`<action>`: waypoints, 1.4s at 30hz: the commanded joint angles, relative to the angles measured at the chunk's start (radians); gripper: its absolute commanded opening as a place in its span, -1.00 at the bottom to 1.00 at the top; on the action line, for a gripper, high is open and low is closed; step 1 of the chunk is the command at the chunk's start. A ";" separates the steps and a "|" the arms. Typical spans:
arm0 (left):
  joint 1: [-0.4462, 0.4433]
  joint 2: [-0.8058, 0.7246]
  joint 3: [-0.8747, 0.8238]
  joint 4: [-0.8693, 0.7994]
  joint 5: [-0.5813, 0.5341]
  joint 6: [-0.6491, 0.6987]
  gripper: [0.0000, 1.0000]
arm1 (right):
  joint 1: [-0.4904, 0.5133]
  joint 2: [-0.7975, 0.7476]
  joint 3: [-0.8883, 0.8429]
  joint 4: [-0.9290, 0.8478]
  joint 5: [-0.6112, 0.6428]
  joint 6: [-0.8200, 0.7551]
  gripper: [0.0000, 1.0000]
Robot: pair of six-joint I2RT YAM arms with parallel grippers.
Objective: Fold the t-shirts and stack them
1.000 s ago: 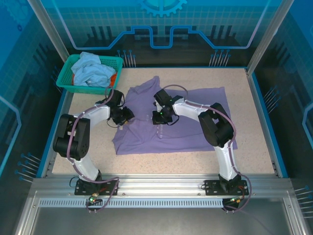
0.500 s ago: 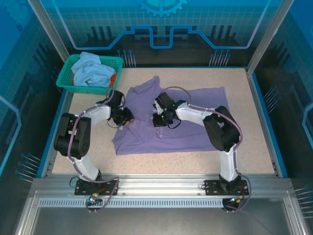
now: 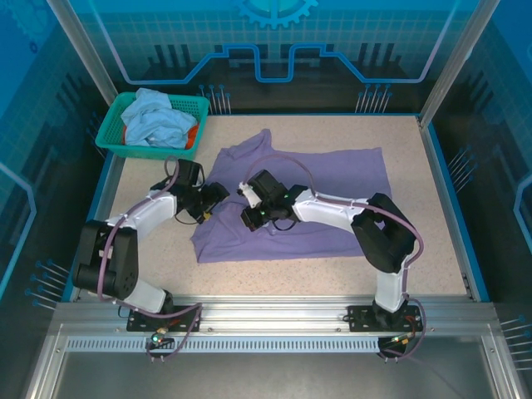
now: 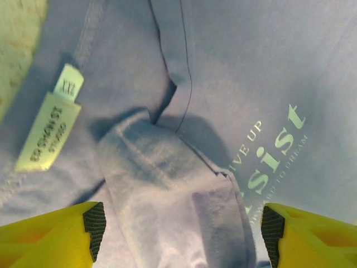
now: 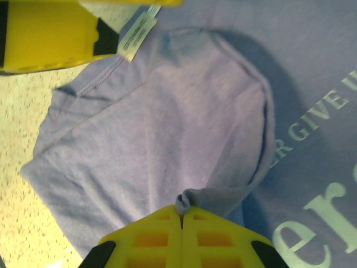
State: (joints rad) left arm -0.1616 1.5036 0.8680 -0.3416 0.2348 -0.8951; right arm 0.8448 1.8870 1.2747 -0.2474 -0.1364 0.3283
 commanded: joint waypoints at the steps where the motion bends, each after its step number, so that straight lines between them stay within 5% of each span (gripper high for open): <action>1: 0.004 -0.007 -0.033 0.045 0.118 -0.121 0.54 | 0.044 -0.073 -0.052 0.067 -0.014 -0.080 -1.00; 9: 0.004 0.027 -0.020 0.085 0.207 -0.194 0.54 | 0.084 -0.146 -0.159 0.173 -0.022 -0.139 -1.00; 23: 0.002 0.007 -0.021 -0.008 0.203 -0.131 0.42 | 0.110 -0.122 -0.149 0.163 -0.012 -0.179 -1.00; 27: 0.002 0.022 -0.010 -0.019 0.194 -0.112 0.15 | 0.111 -0.120 -0.145 0.157 -0.011 -0.178 -1.00; 37: 0.000 0.063 0.039 -0.088 0.088 -0.051 -0.08 | 0.111 -0.122 -0.147 0.155 -0.008 -0.175 -1.00; 42: -0.029 0.060 0.086 -0.117 0.017 -0.016 -0.40 | 0.104 -0.122 -0.146 0.154 -0.005 -0.169 -1.00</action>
State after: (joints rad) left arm -0.1696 1.5589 0.9009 -0.4084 0.3138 -0.9554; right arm 0.9436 1.7664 1.1263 -0.0959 -0.1421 0.1635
